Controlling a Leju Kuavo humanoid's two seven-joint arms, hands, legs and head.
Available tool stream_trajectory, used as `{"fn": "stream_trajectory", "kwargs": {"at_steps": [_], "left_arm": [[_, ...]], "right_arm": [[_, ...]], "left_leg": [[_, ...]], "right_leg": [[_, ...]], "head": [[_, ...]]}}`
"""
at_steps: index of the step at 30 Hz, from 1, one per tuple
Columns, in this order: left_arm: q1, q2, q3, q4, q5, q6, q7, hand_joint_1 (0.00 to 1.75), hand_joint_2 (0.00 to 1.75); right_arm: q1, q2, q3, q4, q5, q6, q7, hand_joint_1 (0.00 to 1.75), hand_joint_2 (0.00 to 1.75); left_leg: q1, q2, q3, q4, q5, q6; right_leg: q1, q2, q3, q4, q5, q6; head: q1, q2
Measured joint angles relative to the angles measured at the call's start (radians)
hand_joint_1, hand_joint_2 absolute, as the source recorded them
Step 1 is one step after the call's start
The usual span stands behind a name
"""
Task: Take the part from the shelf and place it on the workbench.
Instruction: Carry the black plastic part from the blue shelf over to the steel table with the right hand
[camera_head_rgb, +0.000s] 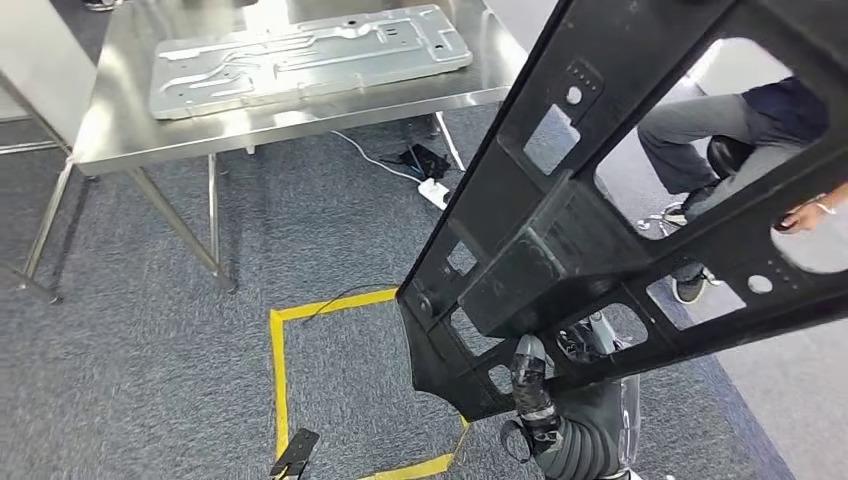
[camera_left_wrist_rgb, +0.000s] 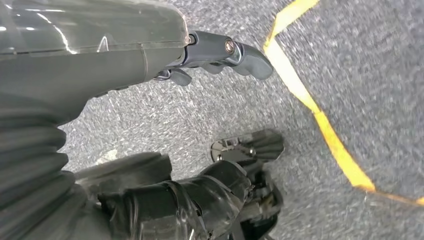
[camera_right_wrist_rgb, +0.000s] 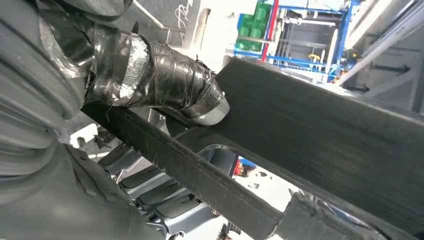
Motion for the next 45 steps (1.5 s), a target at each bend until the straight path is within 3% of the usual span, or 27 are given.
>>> {"fn": "stream_trajectory", "kwargs": {"at_steps": [1,3,5,7,9,11,13,15,16,18,19,21,24,26,29,30,31,32,34,36,39,40,42,44,45], "left_arm": [[0.0,0.0,0.0,0.0,-0.001,0.002,0.0,0.0,1.75],[0.0,-0.003,0.0,0.0,-0.002,0.004,0.0,0.0,1.75],[-0.002,-0.006,0.0,0.0,-0.001,0.008,0.002,0.0,1.75],[-0.002,-0.008,0.0,0.0,0.002,0.016,0.007,0.0,1.75],[-0.001,-0.01,0.0,0.0,0.005,0.021,0.01,0.0,1.75],[-0.002,-0.011,0.0,0.0,0.008,0.016,0.014,0.0,1.75],[-0.004,-0.014,0.0,0.0,0.013,0.002,0.019,0.0,1.75],[-0.002,-0.018,0.0,0.0,0.02,-0.017,0.022,0.0,1.75],[-0.001,-0.019,0.0,0.0,0.025,-0.027,0.023,0.0,1.75],[0.0,-0.02,0.0,0.0,0.032,-0.042,0.022,0.0,1.75],[-0.001,-0.02,0.0,0.0,0.035,-0.047,0.021,0.0,1.75],[-0.004,-0.021,0.0,0.0,0.038,-0.054,0.02,0.0,1.75],[-0.001,-0.022,0.0,0.0,0.04,-0.061,0.019,0.0,1.75],[-0.001,-0.021,0.0,0.0,0.04,-0.064,0.019,0.0,1.75],[-0.003,-0.023,0.0,0.0,0.04,-0.071,0.022,0.0,1.75],[-0.001,-0.023,0.0,0.0,0.04,-0.072,0.024,0.0,1.75],[0.001,-0.023,0.0,0.0,0.04,-0.073,0.026,0.0,1.75],[0.002,-0.024,0.0,0.0,0.04,-0.073,0.027,0.0,1.75],[0.003,-0.026,0.0,0.0,0.04,-0.073,0.027,0.0,1.75],[-0.004,-0.03,0.0,0.001,0.04,-0.073,0.028,0.0,1.75],[-0.008,-0.031,0.0,0.001,0.04,-0.073,0.03,0.0,1.75],[-0.008,-0.03,0.0,0.001,0.04,-0.074,0.03,0.0,1.75],[-0.008,-0.03,0.0,0.001,0.041,-0.075,0.03,0.0,1.75],[-0.007,-0.031,0.0,0.001,0.042,-0.078,0.033,0.0,1.75],[-0.005,-0.031,0.0,0.001,0.043,-0.079,0.034,0.0,1.75]], "right_arm": [[0.003,0.0,-0.001,0.0,0.004,0.0,0.001,1.75,1.75],[0.009,0.0,-0.005,0.0,0.014,0.0,0.0,1.75,1.75],[0.015,0.005,-0.01,-0.001,0.021,0.0,-0.003,1.75,1.75],[0.022,0.014,-0.016,-0.001,0.021,0.0,-0.005,1.75,1.75],[0.027,0.024,-0.022,-0.001,0.006,0.0,-0.01,1.75,1.75],[0.03,0.031,-0.025,-0.003,-0.02,0.0,-0.015,1.75,1.75],[0.032,0.032,-0.026,-0.006,-0.043,0.0,-0.014,1.75,1.75],[0.035,0.032,-0.027,-0.006,-0.057,0.0,-0.015,1.75,1.75],[0.037,0.033,-0.027,-0.006,-0.06,0.0,-0.019,1.75,1.75],[0.041,0.036,-0.027,-0.006,-0.064,0.0,-0.027,1.75,1.75],[0.042,0.037,-0.027,-0.006,-0.066,0.0,-0.029,1.75,1.75],[0.042,0.039,-0.029,-0.008,-0.072,0.0,-0.028,1.75,1.75],[0.043,0.039,-0.036,-0.009,-0.086,0.0,-0.023,1.75,1.75],[0.042,0.039,-0.042,-0.009,-0.091,0.0,-0.023,1.75,1.75],[0.044,0.038,-0.047,-0.01,-0.092,0.0,-0.02,1.75,1.75],[0.046,0.037,-0.048,-0.01,-0.091,0.0,-0.019,1.75,1.75],[0.047,0.037,-0.048,-0.01,-0.089,0.0,-0.018,1.75,1.75],[0.048,0.037,-0.049,-0.01,-0.083,0.0,-0.017,1.75,1.75],[0.05,0.037,-0.049,-0.009,-0.066,0.0,-0.012,1.75,1.75],[0.053,0.037,-0.049,-0.008,-0.048,0.0,-0.004,1.75,1.75],[0.053,0.038,-0.049,-0.009,-0.034,0.0,0.007,1.75,1.75],[0.052,0.039,-0.049,-0.009,-0.031,0.0,0.01,1.75,1.75],[0.052,0.039,-0.049,-0.01,-0.027,0.0,0.015,1.75,1.75],[0.052,0.039,-0.049,-0.01,-0.026,0.0,0.019,1.75,1.75],[0.052,0.039,-0.049,-0.01,-0.026,0.0,0.021,1.75,1.75]], "left_leg": [[0.0,-0.008,0.003,0.002,-0.003,0.0],[-0.001,-0.022,0.008,0.007,-0.01,-0.004],[-0.003,-0.031,0.007,0.012,-0.015,-0.013],[-0.003,-0.035,0.005,0.011,-0.016,-0.024],[-0.002,-0.023,0.001,0.027,-0.03,-0.035],[-0.001,0.001,-0.029,0.104,-0.072,-0.044],[0.003,0.015,-0.088,0.226,-0.125,-0.053],[0.008,0.017,-0.124,0.287,-0.133,-0.058],[0.01,0.019,-0.115,0.263,-0.11,-0.059],[0.014,0.028,-0.052,0.136,-0.047,-0.058],[0.011,0.034,-0.02,0.073,-0.03,-0.055],[0.005,0.041,0.012,0.012,-0.032,-0.043],[0.002,0.033,0.032,-0.004,-0.041,-0.02],[0.003,0.028,0.057,-0.009,-0.048,-0.006],[0.0,0.023,0.082,-0.01,-0.069,0.003],[-0.001,0.02,0.093,-0.01,-0.078,0.003],[-0.002,0.016,0.107,-0.01,-0.089,0.002],[-0.002,0.012,0.123,-0.01,-0.101,0.0],[-0.002,0.0,0.151,-0.009,-0.126,-0.006],[0.0,-0.012,0.161,-0.011,-0.145,-0.015],[0.002,-0.019,0.167,0.006,-0.138,-0.029],[0.002,-0.012,0.154,0.038,-0.129,-0.032],[0.003,0.007,0.086,0.144,-0.138,-0.039],[0.005,0.015,-0.002,0.247,-0.19,-0.049],[0.006,0.017,-0.033,0.266,-0.214,-0.053]], "right_leg": [[0.0,0.001,0.004,-0.032,0.034,-0.001],[0.0,0.007,0.049,-0.162,0.114,-0.007],[0.002,0.016,0.083,-0.25,0.147,-0.013],[0.006,0.019,0.089,-0.265,0.146,-0.021],[0.003,0.016,0.095,-0.274,0.149,-0.032],[-0.001,0.009,0.106,-0.283,0.15,-0.042],[0.0,0.002,0.11,-0.283,0.146,-0.047],[0.0,-0.003,0.113,-0.282,0.14,-0.047],[-0.001,-0.004,0.115,-0.281,0.135,-0.045],[-0.003,-0.006,0.126,-0.28,0.125,-0.038],[-0.002,-0.007,0.13,-0.279,0.12,-0.032],[0.0,-0.01,0.138,-0.281,0.114,-0.019],[-0.002,-0.011,0.142,-0.262,0.115,-0.002],[-0.003,-0.008,0.106,-0.189,0.093,0.002],[0.0,-0.002,-0.017,-0.017,0.036,0.004],[0.002,-0.001,-0.047,0.004,0.028,0.003],[0.003,0.0,-0.06,-0.008,0.036,0.002],[0.004,0.002,-0.057,-0.053,0.064,-0.001],[0.007,0.024,-0.031,-0.176,0.163,-0.008],[0.01,0.044,-0.012,-0.241,0.219,-0.017],[0.012,0.027,0.015,-0.258,0.211,-0.037],[0.012,0.02,0.03,-0.265,0.205,-0.043],[0.01,0.004,0.058,-0.276,0.189,-0.053],[0.01,-0.009,0.083,-0.279,0.168,-0.057],[0.01,-0.012,0.097,-0.28,0.156,-0.056]], "head": [[0.0,0.0],[0.0,0.0],[0.0,0.0],[0.0,0.0],[-0.001,0.0],[-0.005,0.0],[-0.008,0.0],[-0.008,0.0],[-0.008,0.0],[-0.008,0.0],[-0.008,0.0],[-0.008,0.0],[-0.006,0.0],[-0.003,0.0],[0.004,0.0],[0.004,0.0],[0.005,0.0],[0.005,0.0],[0.005,0.0],[0.004,0.0],[0.004,0.0],[0.003,0.0],[0.001,0.0],[0.001,0.0],[0.0,0.0]]}}
